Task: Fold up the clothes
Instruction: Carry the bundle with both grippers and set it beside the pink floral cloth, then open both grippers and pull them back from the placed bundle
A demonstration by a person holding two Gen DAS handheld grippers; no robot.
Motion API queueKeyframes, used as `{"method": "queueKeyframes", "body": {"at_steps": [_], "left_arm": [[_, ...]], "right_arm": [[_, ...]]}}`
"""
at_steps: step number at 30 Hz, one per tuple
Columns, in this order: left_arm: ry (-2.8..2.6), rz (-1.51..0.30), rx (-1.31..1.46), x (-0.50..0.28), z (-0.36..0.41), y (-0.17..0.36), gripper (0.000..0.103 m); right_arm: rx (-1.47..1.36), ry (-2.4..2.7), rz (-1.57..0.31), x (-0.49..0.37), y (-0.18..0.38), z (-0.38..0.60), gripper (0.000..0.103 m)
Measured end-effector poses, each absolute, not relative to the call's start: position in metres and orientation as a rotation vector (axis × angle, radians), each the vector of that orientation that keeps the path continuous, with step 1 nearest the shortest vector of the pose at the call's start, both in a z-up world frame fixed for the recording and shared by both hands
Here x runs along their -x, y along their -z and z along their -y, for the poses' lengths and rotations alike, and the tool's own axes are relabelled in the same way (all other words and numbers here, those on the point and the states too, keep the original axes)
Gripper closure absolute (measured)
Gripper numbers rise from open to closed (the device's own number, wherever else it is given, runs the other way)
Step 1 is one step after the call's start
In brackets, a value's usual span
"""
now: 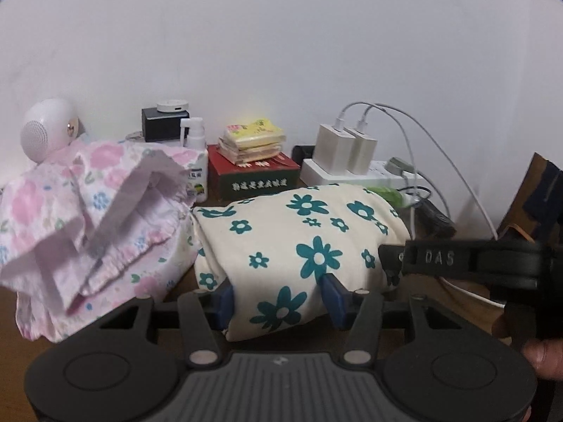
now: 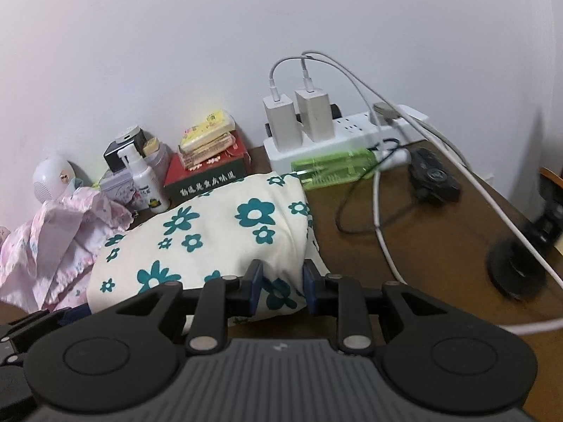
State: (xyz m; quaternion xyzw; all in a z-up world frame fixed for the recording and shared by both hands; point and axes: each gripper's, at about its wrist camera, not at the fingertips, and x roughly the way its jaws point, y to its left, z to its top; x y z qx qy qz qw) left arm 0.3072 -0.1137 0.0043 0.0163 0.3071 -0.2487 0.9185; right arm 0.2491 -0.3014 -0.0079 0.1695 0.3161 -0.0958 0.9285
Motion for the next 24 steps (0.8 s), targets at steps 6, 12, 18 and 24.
{"method": "queueKeyframes", "body": {"at_steps": [6,12,18,24], "left_arm": [[0.474,-0.623,-0.038,-0.319,0.116,0.0,0.052],[0.448,-0.619,-0.044,-0.331,0.117,0.004,0.049],[0.431,-0.66,-0.028,-0.304,0.105,-0.001,0.051],[0.462,-0.585,-0.088,-0.216,0.077,-0.036,0.052]], "right_arm": [[-0.324,0.175,-0.649,-0.276,0.015,0.308,0.079],[-0.329,0.158,-0.649,-0.286,0.017,0.311,0.079],[-0.341,0.224,-0.676,-0.27,0.007,0.302,0.076],[-0.373,0.202,-0.603,-0.182,-0.032,0.276,0.076]]}}
